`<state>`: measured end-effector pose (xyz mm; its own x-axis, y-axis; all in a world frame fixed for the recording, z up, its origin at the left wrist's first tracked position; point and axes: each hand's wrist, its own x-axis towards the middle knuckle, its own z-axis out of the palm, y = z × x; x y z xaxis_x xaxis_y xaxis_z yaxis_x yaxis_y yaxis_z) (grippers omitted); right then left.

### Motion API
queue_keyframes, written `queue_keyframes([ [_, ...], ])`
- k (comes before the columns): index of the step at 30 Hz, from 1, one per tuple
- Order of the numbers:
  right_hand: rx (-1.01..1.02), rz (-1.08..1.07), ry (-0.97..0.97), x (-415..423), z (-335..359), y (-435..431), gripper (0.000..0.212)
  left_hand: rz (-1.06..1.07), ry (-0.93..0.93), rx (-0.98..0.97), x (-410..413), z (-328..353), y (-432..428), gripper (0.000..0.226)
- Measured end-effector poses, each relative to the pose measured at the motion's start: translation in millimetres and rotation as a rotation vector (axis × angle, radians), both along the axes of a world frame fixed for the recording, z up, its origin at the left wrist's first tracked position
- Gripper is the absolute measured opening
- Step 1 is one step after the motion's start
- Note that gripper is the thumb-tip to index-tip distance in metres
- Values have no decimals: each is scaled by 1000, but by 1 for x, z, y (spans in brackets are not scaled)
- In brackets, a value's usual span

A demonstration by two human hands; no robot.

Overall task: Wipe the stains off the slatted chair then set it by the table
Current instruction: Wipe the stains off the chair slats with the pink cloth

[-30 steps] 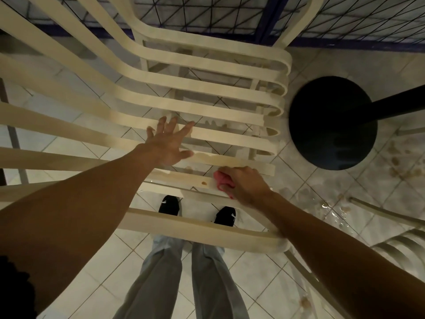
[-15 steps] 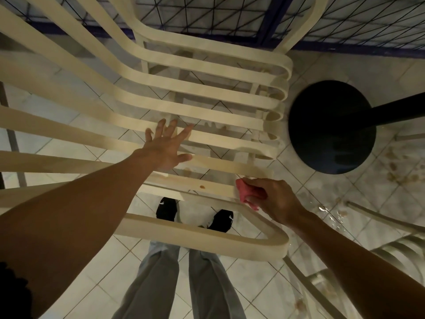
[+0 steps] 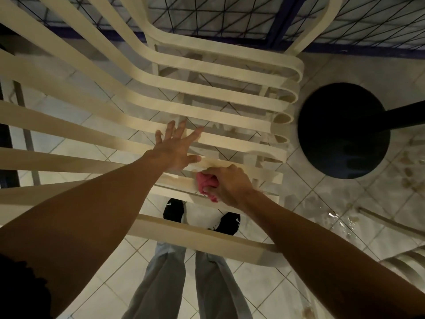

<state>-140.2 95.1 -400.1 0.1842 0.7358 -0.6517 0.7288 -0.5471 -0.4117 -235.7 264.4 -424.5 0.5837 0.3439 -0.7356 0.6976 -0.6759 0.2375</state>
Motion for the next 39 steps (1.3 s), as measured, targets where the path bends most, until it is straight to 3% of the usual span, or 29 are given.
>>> queue_keyframes([
  [4, -35, -51, -54, 13, 5, -22, 54, 9, -5, -13, -1, 1, 1, 85],
  [10, -90, -269, 23, 49, 20, -73, 58, -2, -8, -7, -2, 1, 2, 86],
  [15, -134, -309, 78, 72, 26, -97, 62, -5, 1, 3, -2, -2, 2, 86],
  [29, -15, -22, 130, 9, 8, -23, 42, 6, -104, -39, -11, 18, 15, 72],
  [34, 6, -69, 146, 1, 4, -14, 43, -49, -118, 137, -33, 21, 55, 78],
  [39, 41, -18, 73, -14, 5, -1, 39, -180, -9, 206, -50, 7, 84, 75],
])
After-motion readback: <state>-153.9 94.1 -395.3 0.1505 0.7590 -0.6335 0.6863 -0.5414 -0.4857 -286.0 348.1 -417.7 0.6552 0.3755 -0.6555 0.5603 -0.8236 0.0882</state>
